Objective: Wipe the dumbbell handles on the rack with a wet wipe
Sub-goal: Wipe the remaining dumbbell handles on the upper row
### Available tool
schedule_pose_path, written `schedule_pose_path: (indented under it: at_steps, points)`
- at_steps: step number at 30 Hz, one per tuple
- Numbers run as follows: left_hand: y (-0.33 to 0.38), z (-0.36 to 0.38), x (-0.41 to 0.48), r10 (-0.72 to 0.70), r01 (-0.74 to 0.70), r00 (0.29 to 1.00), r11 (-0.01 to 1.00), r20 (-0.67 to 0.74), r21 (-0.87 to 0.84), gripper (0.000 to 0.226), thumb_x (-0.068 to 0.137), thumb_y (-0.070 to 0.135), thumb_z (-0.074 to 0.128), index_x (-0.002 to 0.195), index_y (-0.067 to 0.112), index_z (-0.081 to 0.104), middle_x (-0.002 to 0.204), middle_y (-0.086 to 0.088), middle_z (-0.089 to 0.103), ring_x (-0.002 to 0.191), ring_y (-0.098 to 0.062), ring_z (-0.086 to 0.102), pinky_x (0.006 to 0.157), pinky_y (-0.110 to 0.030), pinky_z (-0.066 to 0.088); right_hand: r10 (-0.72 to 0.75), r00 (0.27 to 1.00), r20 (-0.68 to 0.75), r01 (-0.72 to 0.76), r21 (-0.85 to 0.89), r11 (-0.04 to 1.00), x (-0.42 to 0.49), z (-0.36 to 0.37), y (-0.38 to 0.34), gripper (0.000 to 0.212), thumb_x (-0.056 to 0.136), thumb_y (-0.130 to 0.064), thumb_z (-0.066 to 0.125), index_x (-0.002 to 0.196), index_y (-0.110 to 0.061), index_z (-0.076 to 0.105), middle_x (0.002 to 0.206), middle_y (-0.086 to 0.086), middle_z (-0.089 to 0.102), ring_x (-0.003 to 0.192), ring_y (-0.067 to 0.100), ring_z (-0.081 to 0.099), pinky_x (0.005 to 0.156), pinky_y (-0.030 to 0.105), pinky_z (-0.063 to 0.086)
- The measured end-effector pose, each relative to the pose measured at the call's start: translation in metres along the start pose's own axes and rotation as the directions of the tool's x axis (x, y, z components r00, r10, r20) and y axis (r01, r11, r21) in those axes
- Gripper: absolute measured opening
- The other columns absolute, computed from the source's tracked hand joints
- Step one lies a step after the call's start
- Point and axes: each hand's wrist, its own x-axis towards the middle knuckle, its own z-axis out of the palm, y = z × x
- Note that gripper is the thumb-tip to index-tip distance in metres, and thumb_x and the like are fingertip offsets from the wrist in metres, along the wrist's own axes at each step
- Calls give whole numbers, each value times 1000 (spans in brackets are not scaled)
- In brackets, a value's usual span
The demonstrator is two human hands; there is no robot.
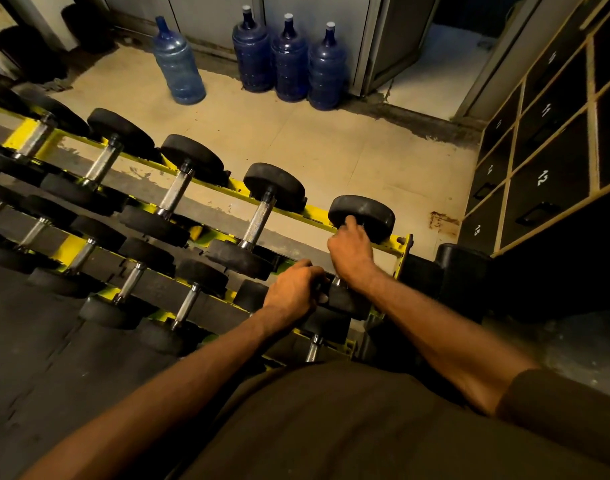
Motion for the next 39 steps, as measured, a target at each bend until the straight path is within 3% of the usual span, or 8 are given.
schedule_pose_path:
  at_steps: [4, 9, 16, 19, 23, 32, 35, 39]
  points:
    - [-3, 2, -1, 5, -5, 1000, 1000, -7, 3, 34, 81, 4, 71, 112, 18, 71, 109, -1, 58, 99, -23, 60, 82, -41, 54, -101, 972, 211, 152, -241, 959, 17, -15, -20, 32, 96, -32, 59, 123, -16, 66, 121, 4, 65, 120, 30, 43, 96, 36, 42]
    - [-6, 5, 1, 3, -3, 1000, 1000, -19, 12, 38, 80, 1, 71, 114, 20, 71, 111, 0, 58, 99, -20, 60, 80, -36, 53, -309, 894, 326, 362, -115, 925, 26, -21, -4, 34, 94, -31, 63, 124, -16, 63, 127, 7, 61, 122, 27, 48, 99, 39, 37]
    - [-8, 2, 5, 3, -3, 1000, 999, 3, -33, 37, 76, 9, 80, 110, 22, 72, 110, 1, 59, 99, -21, 61, 84, -42, 55, -424, 903, -68, 422, 325, 847, -5, 3, 45, 13, 91, -20, 66, 100, -16, 75, 93, -2, 66, 96, 17, 48, 77, 28, 41]
    - [-9, 2, 5, 0, 0, 1000, 999, 2, -49, 37, 76, 10, 81, 109, 22, 73, 110, 2, 59, 99, -19, 60, 84, -41, 55, -122, 968, -220, 229, 561, 795, -11, 19, 52, 15, 95, -16, 61, 103, -14, 73, 102, -3, 66, 95, 14, 59, 78, 16, 40]
    - [-9, 5, 4, 0, 0, 1000, 998, -6, -59, 38, 78, 9, 80, 112, 22, 72, 112, 3, 58, 101, -17, 59, 84, -36, 55, 307, 931, -199, -4, 833, 553, -22, 35, 34, 8, 94, -14, 64, 99, -15, 70, 99, -5, 57, 84, 6, 56, 66, 13, 45]
    - [-8, 1, 7, -2, 3, 1000, 999, 29, -43, 36, 78, 15, 82, 112, 21, 72, 112, 1, 59, 101, -19, 59, 88, -41, 54, 556, 783, 280, -211, 960, -186, -27, 41, 26, 14, 87, -7, 71, 94, -19, 67, 94, -5, 68, 89, 11, 66, 69, 20, 56]
    - [-9, 1, 7, -9, 10, 1000, 999, 18, -39, 34, 77, 15, 82, 109, 22, 72, 110, 1, 59, 100, -21, 60, 89, -44, 55, 328, 722, 609, -295, 700, -650, -16, 45, 30, 15, 92, -5, 64, 102, -16, 66, 101, 5, 71, 90, 18, 70, 74, 34, 61]
    - [-9, 3, 7, -4, 5, 1000, 999, 20, -37, 33, 76, 14, 82, 107, 23, 72, 110, 1, 59, 100, -22, 60, 89, -46, 56, 111, 707, 698, -523, 622, -583, -36, 46, 27, 13, 94, -6, 59, 95, -14, 69, 98, 10, 72, 82, 19, 68, 66, 30, 58]
